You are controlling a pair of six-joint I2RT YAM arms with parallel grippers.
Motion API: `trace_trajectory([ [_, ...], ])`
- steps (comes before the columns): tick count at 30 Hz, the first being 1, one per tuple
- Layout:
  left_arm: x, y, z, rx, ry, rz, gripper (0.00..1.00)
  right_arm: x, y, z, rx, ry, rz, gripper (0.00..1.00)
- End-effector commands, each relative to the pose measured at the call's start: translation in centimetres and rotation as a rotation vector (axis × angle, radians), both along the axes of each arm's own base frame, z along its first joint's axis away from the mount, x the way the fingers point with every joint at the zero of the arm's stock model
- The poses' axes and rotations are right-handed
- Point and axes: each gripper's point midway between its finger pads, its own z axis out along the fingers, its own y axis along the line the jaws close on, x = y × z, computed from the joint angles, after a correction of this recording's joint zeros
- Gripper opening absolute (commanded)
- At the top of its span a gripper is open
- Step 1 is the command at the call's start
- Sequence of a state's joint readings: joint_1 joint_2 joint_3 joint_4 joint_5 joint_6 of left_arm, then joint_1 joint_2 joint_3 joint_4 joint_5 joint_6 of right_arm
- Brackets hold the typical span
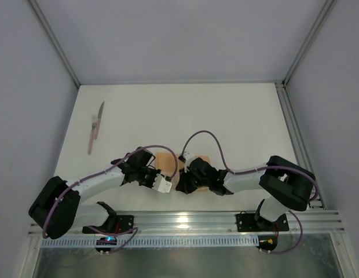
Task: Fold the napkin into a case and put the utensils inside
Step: Fold the lower triangle-folded napkin at the center of the board.
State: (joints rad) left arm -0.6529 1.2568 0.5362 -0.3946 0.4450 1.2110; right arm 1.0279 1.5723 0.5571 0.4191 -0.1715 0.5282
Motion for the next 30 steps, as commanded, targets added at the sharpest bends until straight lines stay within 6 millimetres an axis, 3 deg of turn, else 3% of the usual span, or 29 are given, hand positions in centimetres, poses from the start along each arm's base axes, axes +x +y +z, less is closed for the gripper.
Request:
trace_trajectory([
  [1,-0.9,0.7,-1.2,0.026,0.029,0.003,0.10,-1.1,-2.9,-1.9,-0.079,0.102,-0.071,0.04],
  [5,-0.9,0.9,-1.5,0.033,0.024,0.001,0.10,-1.0,-4.8,-2.3,-0.144,0.119,-0.122,0.03],
  [13,-1.2,1.2,-2.1,0.040,0.018,-0.007,0.09,-0.9,-7.3,0.6,-0.113,0.116,-0.224,0.03],
  [18,-1.1,1.2,-2.1,0.036,0.013,-0.004,0.09,-1.0,-11.5,-1.2,-0.180,0.187,-0.362,0.04],
  [22,-1.0,1.2,-2.0,0.036,0.008,0.002,0.09,-1.1,-13.7,-2.4,-0.236,0.203,-0.434,0.04],
  [26,-0.8,1.2,-1.9,0.036,0.003,0.007,0.09,-1.4,-15.0,-3.4,-0.315,0.231,-0.474,0.03],
  [30,-0.7,1.0,-1.8,0.033,-0.003,0.005,0.09,-1.1,-15.3,-2.8,-0.306,0.231,-0.508,0.03],
])
